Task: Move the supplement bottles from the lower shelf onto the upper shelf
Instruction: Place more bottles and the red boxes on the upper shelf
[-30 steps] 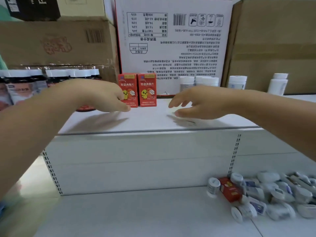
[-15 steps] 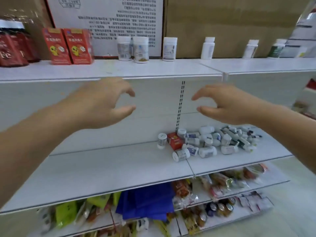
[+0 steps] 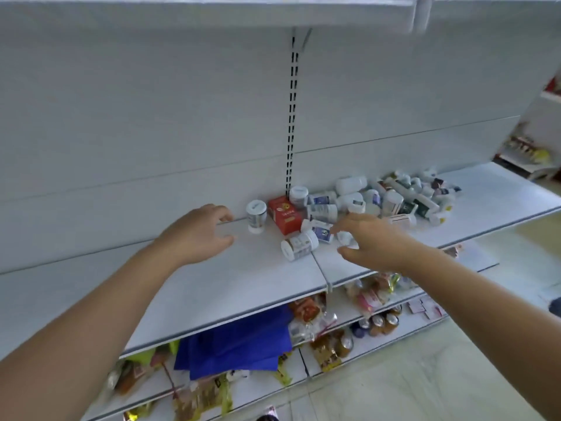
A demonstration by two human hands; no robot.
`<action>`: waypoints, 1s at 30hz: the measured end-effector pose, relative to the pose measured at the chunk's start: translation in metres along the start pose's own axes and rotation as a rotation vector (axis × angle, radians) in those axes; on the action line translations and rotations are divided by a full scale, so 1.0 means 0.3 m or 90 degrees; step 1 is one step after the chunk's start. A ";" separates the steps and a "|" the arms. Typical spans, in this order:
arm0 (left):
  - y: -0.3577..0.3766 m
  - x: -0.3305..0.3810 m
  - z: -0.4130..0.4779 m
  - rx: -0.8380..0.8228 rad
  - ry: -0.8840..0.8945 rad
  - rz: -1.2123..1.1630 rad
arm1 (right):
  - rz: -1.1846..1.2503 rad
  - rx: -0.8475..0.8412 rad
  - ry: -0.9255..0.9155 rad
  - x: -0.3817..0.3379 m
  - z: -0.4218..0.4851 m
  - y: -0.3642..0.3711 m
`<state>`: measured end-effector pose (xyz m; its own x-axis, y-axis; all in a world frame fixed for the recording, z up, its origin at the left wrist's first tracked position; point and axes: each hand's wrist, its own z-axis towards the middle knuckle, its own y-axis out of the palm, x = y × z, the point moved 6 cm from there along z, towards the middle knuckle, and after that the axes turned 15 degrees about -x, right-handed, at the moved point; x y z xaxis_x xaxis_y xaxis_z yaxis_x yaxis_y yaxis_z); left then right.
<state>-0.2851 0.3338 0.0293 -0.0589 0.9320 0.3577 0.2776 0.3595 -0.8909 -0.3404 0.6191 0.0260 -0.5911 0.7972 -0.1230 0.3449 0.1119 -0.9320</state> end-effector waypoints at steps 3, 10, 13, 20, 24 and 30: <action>0.098 -0.067 0.208 0.016 -0.013 -0.072 | -0.025 -0.003 -0.027 0.024 0.197 0.094; 0.332 -0.171 0.614 0.070 -0.078 -0.392 | -0.222 -0.016 -0.097 0.016 0.524 0.255; 0.355 -0.187 0.684 0.102 -0.090 -0.450 | -0.191 -0.026 -0.106 0.028 0.560 0.265; 0.216 -0.079 0.491 0.144 0.027 -0.658 | 0.379 0.007 -0.111 0.007 0.412 0.077; 0.085 0.034 0.223 0.066 0.109 -0.866 | 0.639 0.079 -0.081 -0.010 0.219 -0.090; -0.139 0.224 -0.226 0.052 0.138 -0.828 | 1.014 0.040 -0.223 -0.206 -0.129 -0.334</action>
<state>-0.2356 0.3782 0.1095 -0.0808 -0.1169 0.9899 0.0774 0.9894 0.1232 -0.3102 0.5815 0.1402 0.1829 -0.0907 -0.9789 0.7111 -0.6754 0.1955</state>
